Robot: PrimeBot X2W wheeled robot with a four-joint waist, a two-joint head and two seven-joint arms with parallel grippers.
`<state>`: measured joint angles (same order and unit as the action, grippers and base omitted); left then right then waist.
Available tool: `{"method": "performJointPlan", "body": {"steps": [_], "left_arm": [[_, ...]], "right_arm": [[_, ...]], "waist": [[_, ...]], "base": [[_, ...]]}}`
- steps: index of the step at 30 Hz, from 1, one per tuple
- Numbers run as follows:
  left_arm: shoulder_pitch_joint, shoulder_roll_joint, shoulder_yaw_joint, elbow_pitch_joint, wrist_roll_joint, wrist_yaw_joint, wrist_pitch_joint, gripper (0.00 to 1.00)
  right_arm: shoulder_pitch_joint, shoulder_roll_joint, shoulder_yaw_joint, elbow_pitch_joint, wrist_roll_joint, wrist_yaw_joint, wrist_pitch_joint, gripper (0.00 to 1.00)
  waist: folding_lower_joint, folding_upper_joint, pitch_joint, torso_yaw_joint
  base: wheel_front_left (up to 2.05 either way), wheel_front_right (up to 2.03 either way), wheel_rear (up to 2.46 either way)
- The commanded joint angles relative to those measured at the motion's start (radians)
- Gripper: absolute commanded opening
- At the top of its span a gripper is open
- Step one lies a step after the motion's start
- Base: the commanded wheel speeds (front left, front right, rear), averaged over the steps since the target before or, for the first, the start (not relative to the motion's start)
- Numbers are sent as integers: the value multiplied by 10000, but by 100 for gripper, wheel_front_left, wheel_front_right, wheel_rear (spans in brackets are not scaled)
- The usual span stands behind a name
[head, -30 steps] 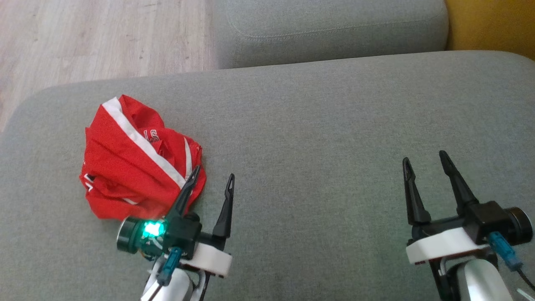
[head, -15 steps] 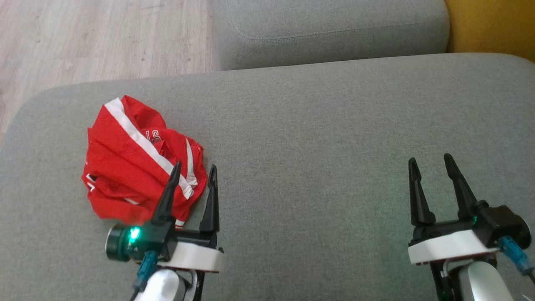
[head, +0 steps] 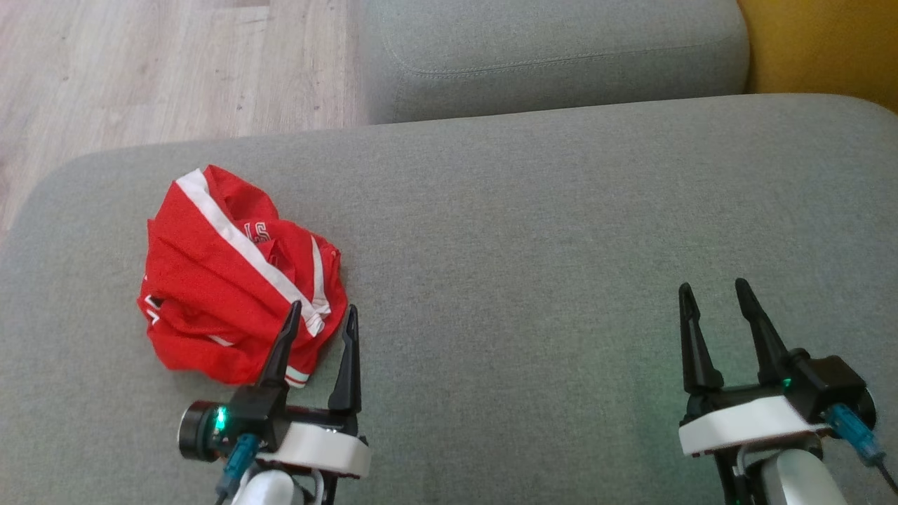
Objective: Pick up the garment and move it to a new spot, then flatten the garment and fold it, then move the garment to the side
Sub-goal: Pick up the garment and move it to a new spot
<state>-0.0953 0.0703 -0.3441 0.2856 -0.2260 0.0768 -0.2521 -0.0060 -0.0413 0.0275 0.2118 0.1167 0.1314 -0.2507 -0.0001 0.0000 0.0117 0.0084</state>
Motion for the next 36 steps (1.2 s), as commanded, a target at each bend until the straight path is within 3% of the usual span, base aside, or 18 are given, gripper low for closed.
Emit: {"method": "performJointPlan", "body": {"steps": [1,14,36], "left_arm": [[-379,-82,446,-275,137,-90,-97,100],[-371,-186,896,-283,345,-215,-97,100],[-64,-199,1310,-98,520,-192,-97,100]], "right_arm": [[-294,-89,264,-275,115,-7,-111,100],[-255,-89,409,-368,256,-7,-111,100],[142,-89,1497,-477,550,-7,-111,100]], "waist": [[1,0,7,6],[1,0,10,492],[1,0,-333,2822]], "base": [[0,0,0],[0,0,0],[0,0,0]]}}
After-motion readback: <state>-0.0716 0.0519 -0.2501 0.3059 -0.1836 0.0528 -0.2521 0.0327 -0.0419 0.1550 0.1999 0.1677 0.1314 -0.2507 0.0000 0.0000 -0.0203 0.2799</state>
